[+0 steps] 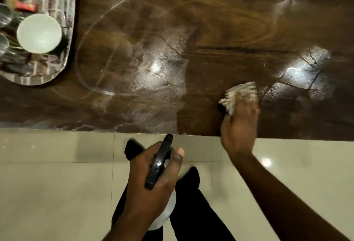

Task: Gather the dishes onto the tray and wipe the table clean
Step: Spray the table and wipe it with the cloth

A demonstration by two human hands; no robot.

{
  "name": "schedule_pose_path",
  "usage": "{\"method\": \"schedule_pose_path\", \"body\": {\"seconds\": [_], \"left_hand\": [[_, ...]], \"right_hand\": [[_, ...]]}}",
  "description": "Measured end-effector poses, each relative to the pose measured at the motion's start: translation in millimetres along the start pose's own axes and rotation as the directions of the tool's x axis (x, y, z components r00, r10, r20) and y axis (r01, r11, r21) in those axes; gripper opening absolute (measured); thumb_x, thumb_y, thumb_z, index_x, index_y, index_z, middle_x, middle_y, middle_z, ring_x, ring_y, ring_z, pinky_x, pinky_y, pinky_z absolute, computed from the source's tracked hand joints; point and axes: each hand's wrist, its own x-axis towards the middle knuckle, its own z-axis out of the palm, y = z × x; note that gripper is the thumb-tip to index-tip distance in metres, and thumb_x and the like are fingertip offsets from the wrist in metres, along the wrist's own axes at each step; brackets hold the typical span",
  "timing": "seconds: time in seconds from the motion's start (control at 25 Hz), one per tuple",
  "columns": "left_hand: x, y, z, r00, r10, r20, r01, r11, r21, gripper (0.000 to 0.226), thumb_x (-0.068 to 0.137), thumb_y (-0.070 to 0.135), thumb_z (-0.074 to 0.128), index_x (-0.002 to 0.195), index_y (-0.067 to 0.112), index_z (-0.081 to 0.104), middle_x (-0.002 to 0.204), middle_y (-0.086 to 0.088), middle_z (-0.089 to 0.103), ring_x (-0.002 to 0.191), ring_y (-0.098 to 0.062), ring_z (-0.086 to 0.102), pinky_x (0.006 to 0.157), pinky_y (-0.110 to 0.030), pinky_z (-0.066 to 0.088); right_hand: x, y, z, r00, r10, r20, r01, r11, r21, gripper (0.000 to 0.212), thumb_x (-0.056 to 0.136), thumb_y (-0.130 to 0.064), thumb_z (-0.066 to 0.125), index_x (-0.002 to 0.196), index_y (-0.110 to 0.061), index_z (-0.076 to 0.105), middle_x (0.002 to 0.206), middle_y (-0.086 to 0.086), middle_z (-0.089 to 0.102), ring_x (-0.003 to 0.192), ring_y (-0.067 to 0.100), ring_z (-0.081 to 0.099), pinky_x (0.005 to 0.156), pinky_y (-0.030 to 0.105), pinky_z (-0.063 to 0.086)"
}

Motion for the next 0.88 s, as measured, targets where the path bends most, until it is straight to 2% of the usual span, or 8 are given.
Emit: {"method": "schedule_pose_path", "body": {"seconds": [0.12,0.24,0.32,0.44,0.56,0.64,0.76,0.88], "left_hand": [[11,8,-15,0.999,0.010,0.035,-0.009,1.000,-0.011,0.028,0.097,0.005,0.073,0.078,-0.011,0.061,0.059,-0.019,0.049,0.045,-0.016,0.046,0.050,-0.014,0.039],[24,17,-29,0.999,0.022,0.047,-0.021,1.000,-0.011,0.026,0.099,0.005,0.071,0.073,0.011,0.068,0.052,0.007,0.062,0.045,0.001,0.057,0.051,-0.007,0.042],[31,17,-37,0.996,0.070,0.048,-0.073,0.996,0.052,0.038,0.099,0.021,0.076,0.065,0.016,0.061,0.050,-0.001,0.057,0.041,-0.011,0.052,0.046,-0.016,0.038],[37,20,-47,0.997,0.076,-0.011,-0.076,0.997,0.032,0.053,0.095,0.032,0.076,0.064,-0.005,0.052,0.053,-0.020,0.042,0.048,-0.036,0.043,0.045,-0.020,0.034],[46,21,-56,0.995,0.099,0.026,-0.099,0.995,0.007,0.046,0.095,0.026,0.072,0.062,0.000,0.054,0.051,-0.015,0.043,0.044,-0.028,0.044,0.045,-0.026,0.036],[54,17,-63,0.993,0.102,0.055,-0.103,0.995,0.015,0.041,0.097,0.023,0.074,0.061,0.015,0.057,0.048,-0.006,0.047,0.043,-0.014,0.046,0.048,-0.026,0.039],[66,15,-69,0.992,0.100,0.076,-0.103,0.994,0.026,0.041,0.098,0.023,0.078,0.063,0.020,0.058,0.050,-0.002,0.049,0.045,-0.016,0.047,0.051,-0.022,0.040],[79,21,-74,0.995,0.075,0.059,-0.077,0.997,0.025,0.042,0.095,0.037,0.080,0.068,0.012,0.059,0.055,-0.013,0.046,0.049,-0.030,0.045,0.052,-0.029,0.042]], "right_hand": [[-48,-71,32,0.899,-0.371,0.233,0.383,0.924,-0.005,0.068,0.101,-0.038,0.037,0.166,-0.016,0.033,0.174,0.011,0.029,0.162,0.037,0.020,0.130,0.057,0.019],[-47,-98,43,0.518,-0.744,0.422,0.793,0.603,0.089,0.068,0.104,-0.041,0.052,0.167,-0.027,0.029,0.177,-0.001,0.021,0.165,0.024,0.010,0.134,0.047,0.013],[-4,-81,35,0.356,-0.824,0.441,0.894,0.437,0.095,0.068,0.100,-0.030,0.056,0.165,-0.026,0.036,0.174,0.002,0.032,0.163,0.025,0.023,0.133,0.046,0.018],[70,-47,11,0.662,-0.666,0.343,0.717,0.696,-0.032,0.070,0.094,-0.024,0.049,0.163,-0.019,0.039,0.170,0.010,0.037,0.160,0.030,0.031,0.132,0.047,0.021],[115,-45,-6,0.978,-0.170,0.120,0.173,0.985,-0.018,0.076,0.091,-0.027,0.037,0.166,-0.016,0.034,0.173,0.013,0.031,0.161,0.034,0.025,0.132,0.047,0.020],[109,-80,3,1.000,-0.008,0.020,0.008,0.999,0.043,0.074,0.092,-0.027,0.039,0.166,-0.015,0.034,0.173,0.013,0.031,0.161,0.035,0.023,0.133,0.046,0.018],[50,-138,28,0.961,-0.241,0.137,0.241,0.970,0.013,0.071,0.097,-0.025,0.040,0.166,-0.014,0.032,0.174,0.012,0.028,0.162,0.035,0.021,0.134,0.047,0.014],[-13,-177,35,0.656,-0.501,0.564,0.490,0.852,0.185,0.066,0.108,-0.034,0.032,0.166,-0.003,0.026,0.176,0.019,0.017,0.164,0.032,0.009,0.134,0.044,0.003]]}}
